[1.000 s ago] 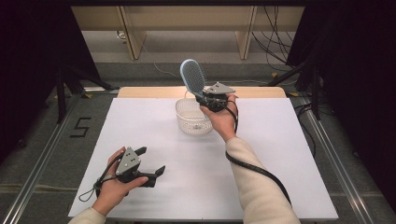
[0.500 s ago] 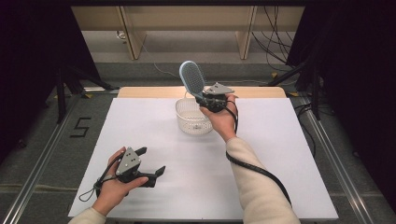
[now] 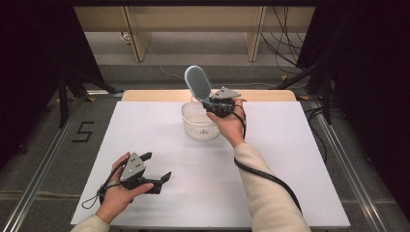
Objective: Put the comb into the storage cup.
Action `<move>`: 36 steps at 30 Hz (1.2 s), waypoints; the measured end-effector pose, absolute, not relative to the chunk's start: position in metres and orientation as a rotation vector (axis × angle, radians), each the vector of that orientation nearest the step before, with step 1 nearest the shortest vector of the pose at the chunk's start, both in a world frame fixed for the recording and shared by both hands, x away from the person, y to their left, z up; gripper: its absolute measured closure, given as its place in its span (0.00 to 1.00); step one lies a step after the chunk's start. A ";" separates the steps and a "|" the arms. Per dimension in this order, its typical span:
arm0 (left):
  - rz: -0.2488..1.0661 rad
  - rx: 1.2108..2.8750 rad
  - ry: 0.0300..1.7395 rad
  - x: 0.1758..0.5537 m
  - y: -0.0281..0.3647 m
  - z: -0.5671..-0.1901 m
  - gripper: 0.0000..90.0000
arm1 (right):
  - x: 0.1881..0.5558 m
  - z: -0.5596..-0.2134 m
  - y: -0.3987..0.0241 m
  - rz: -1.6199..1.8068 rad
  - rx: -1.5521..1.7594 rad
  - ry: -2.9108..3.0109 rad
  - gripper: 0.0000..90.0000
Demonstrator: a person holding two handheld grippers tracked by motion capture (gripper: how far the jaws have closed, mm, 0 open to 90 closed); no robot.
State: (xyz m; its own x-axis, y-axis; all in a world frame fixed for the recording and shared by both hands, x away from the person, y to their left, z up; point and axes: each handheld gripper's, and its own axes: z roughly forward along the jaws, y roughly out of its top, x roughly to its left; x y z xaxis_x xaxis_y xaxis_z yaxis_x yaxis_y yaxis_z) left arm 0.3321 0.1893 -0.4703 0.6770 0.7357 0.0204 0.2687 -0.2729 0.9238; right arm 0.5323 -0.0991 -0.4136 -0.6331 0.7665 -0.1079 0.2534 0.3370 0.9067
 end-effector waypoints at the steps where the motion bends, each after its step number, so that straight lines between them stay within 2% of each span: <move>1: 0.558 1.843 0.794 0.332 0.189 -0.470 0.04 | 0.532 -0.414 -0.099 1.268 0.888 2.076 0.78; 22: 0.558 1.843 0.796 0.332 0.189 -0.470 0.04 | 0.536 -0.419 -0.097 1.229 0.885 2.115 0.77; 24: 0.559 1.843 0.797 0.332 0.189 -0.470 0.04 | 0.536 -0.420 -0.097 1.217 0.879 2.128 0.74; 28: 0.561 1.847 0.792 0.332 0.190 -0.470 0.04 | 0.537 -0.420 -0.097 1.163 0.876 2.192 0.58; 36: 0.559 1.847 0.794 0.332 0.188 -0.471 0.04 | 0.526 -0.411 -0.105 1.187 0.842 2.225 0.48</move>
State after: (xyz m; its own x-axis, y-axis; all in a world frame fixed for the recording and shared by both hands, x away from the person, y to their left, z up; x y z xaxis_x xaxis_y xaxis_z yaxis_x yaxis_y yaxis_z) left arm 0.3319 0.1884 -0.4705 0.6764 0.7362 0.0230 0.2701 -0.2770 0.9221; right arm 0.5257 -0.1047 -0.4106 -0.6965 0.7071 -0.1220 0.2922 0.4348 0.8518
